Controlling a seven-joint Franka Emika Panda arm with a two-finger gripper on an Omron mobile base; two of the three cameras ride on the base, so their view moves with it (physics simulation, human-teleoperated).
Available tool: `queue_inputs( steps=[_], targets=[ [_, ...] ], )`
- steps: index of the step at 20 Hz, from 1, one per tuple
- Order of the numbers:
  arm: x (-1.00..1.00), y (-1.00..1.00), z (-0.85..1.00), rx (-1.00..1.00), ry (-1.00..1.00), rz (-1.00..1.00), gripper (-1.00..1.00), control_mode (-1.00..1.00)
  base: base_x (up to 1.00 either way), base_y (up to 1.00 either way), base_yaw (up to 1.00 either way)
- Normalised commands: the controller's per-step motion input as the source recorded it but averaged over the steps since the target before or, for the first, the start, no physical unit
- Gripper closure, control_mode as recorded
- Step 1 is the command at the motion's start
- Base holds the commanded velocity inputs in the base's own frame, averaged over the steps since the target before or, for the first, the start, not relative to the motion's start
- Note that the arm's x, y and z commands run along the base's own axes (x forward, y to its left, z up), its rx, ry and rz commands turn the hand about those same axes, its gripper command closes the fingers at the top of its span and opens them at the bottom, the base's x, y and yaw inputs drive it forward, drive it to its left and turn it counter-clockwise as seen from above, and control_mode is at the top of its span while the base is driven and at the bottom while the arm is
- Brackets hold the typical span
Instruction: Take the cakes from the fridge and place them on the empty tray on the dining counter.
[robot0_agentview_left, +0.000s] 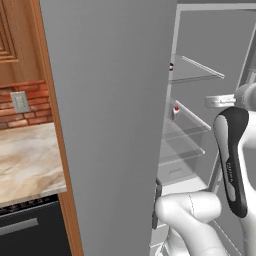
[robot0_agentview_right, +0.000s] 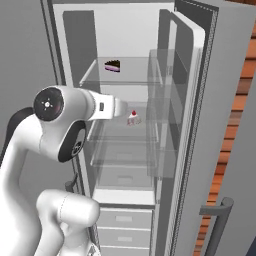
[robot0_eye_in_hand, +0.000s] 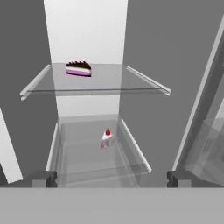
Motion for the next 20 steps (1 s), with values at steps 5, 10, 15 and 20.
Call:
queue_inputs(
  steps=[5,10,15,20],
  targets=[
    [0.08,0.0,0.05,0.0,0.0,0.11,-1.0,-1.0,0.0,0.0,0.0],
    [0.1,0.01,0.08,0.0,0.0,0.1,-1.0,-1.0,0.0,0.0,0.0],
    [0.13,0.18,0.22,-0.03,0.0,0.08,-1.0,-1.0,0.0,0.0,0.0],
    [0.18,0.14,0.3,-0.03,0.01,0.02,-1.0,-1.0,0.0,0.0,0.0]
  ],
)
